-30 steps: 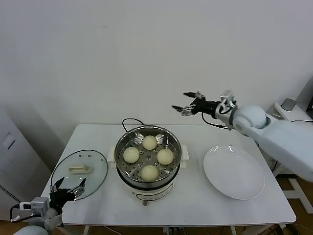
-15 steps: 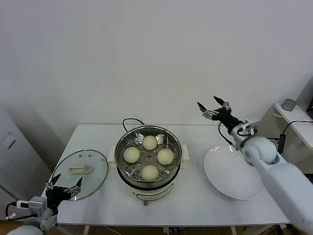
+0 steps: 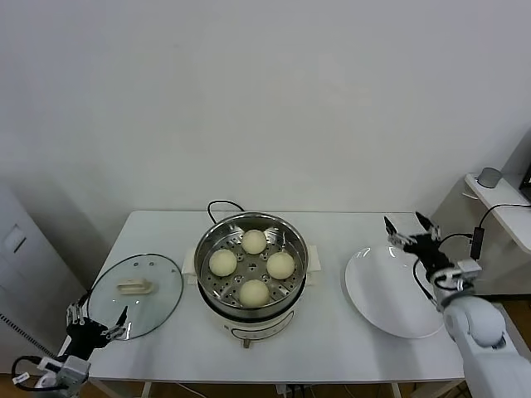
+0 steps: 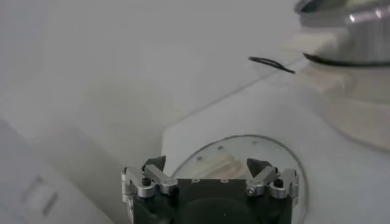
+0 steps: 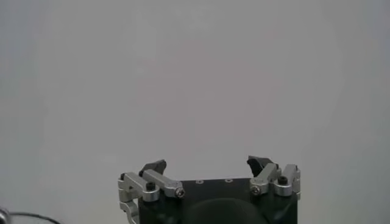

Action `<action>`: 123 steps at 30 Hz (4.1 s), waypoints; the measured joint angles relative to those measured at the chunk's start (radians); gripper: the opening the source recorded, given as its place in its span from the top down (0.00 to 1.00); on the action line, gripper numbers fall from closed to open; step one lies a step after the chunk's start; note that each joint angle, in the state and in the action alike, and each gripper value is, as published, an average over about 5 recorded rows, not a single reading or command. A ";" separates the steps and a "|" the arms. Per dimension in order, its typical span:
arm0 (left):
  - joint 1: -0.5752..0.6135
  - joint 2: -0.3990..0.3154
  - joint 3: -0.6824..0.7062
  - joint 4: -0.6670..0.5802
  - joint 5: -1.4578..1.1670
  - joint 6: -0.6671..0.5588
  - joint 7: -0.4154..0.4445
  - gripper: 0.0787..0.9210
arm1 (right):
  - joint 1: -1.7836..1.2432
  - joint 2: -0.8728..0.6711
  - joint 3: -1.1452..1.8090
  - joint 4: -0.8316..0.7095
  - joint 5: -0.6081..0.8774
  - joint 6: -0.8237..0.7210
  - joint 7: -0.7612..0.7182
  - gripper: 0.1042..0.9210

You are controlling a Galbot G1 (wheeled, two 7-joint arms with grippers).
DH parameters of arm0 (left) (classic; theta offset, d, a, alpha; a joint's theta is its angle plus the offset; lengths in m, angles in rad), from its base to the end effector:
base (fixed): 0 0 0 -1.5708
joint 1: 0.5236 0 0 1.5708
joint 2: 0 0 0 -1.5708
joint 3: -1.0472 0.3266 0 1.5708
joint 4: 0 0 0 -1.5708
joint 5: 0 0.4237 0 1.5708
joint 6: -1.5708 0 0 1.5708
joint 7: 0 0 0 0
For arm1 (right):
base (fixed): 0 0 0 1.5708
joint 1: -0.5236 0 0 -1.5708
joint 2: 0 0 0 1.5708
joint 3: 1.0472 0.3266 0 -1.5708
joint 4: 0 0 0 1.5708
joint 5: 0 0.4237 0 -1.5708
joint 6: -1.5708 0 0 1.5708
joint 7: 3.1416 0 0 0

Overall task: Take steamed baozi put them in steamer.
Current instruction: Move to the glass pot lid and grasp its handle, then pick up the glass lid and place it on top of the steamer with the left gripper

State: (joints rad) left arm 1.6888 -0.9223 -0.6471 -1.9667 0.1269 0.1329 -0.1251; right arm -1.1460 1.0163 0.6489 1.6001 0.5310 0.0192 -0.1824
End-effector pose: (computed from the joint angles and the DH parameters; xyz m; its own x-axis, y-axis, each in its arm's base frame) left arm 0.2504 0.1370 -0.3131 -0.9659 -0.0393 0.2560 0.1533 0.7099 0.6874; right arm 0.3945 -0.2104 -0.2795 -0.9958 -0.0919 -0.0059 -0.0916 0.9953 -0.0318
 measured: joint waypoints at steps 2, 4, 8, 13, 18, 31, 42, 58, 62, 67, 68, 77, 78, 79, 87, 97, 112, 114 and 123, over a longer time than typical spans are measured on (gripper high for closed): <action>0.002 -0.007 -0.001 0.014 0.084 -0.026 -0.003 0.12 | -0.027 0.021 0.024 0.000 -0.026 0.003 -0.004 0.12; 0.002 -0.014 -0.001 0.030 0.167 -0.053 -0.008 0.12 | -0.049 0.039 0.045 -0.001 -0.049 0.005 -0.008 0.12; -0.005 -0.033 0.001 0.069 0.341 -0.112 -0.024 0.12 | -0.084 0.071 0.073 -0.006 -0.087 0.011 -0.018 0.12; -0.037 -0.063 0.009 0.134 0.551 -0.191 -0.059 0.12 | -0.112 0.104 0.096 -0.014 -0.125 0.020 -0.029 0.12; -0.088 -0.091 0.020 0.203 0.727 -0.253 -0.094 0.12 | -0.126 0.124 0.113 -0.021 -0.151 0.029 -0.035 0.12; -0.253 -0.128 0.033 0.385 0.996 -0.333 -0.153 0.12 | -0.142 0.149 0.128 -0.033 -0.192 0.046 -0.046 0.12; -0.372 -0.136 0.041 0.537 1.100 -0.367 -0.183 0.12 | -0.140 0.154 0.127 -0.036 -0.211 0.049 -0.047 0.12; -0.454 -0.149 0.033 0.638 1.143 -0.379 -0.198 0.12 | -0.122 0.146 0.113 -0.058 -0.221 0.051 -0.049 0.12; -0.461 -0.157 0.035 0.641 1.148 -0.380 -0.198 0.12 | -0.118 0.146 0.112 -0.063 -0.222 0.051 -0.049 0.12; -0.471 -0.167 0.038 0.642 1.157 -0.380 -0.197 0.12 | -0.116 0.146 0.109 -0.066 -0.224 0.051 -0.050 0.12; -0.473 -0.169 0.039 0.642 1.159 -0.380 -0.196 0.12 | -0.116 0.146 0.108 -0.066 -0.224 0.051 -0.050 0.12; -0.493 -0.188 0.048 0.653 1.173 -0.382 -0.192 0.19 | -0.116 0.147 0.114 -0.068 -0.223 0.051 -0.051 0.12; -0.495 -0.190 0.049 0.656 1.175 -0.382 -0.192 0.22 | -0.117 0.147 0.114 -0.068 -0.223 0.052 -0.051 0.12; -0.498 -0.193 0.049 0.658 1.177 -0.383 -0.192 0.26 | -0.117 0.147 0.115 -0.068 -0.222 0.052 -0.051 0.12; -0.505 -0.207 0.047 0.671 1.198 -0.390 -0.187 0.53 | -0.120 0.149 0.125 -0.068 -0.220 0.054 -0.053 0.12; -0.495 -0.205 0.034 0.645 1.188 -0.405 -0.183 0.87 | -0.119 0.146 0.127 -0.070 -0.220 0.054 -0.053 0.12; -0.458 -0.148 -0.013 0.508 1.096 -0.383 -0.140 0.96 | -0.116 0.139 0.128 -0.058 -0.217 0.055 -0.053 0.12; -0.456 -0.132 -0.019 0.481 1.068 -0.373 -0.124 0.96 | -0.116 0.137 0.128 -0.057 -0.216 0.055 -0.053 0.12; -0.462 -0.048 -0.023 0.354 0.928 -0.295 -0.023 0.96 | -0.114 0.133 0.129 -0.049 -0.212 0.055 -0.053 0.12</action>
State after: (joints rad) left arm 1.2272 -0.9707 -0.6697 -1.6126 1.0547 -0.1624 -0.1484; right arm -1.2600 1.1493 0.7774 1.5508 0.3193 0.0738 -0.2355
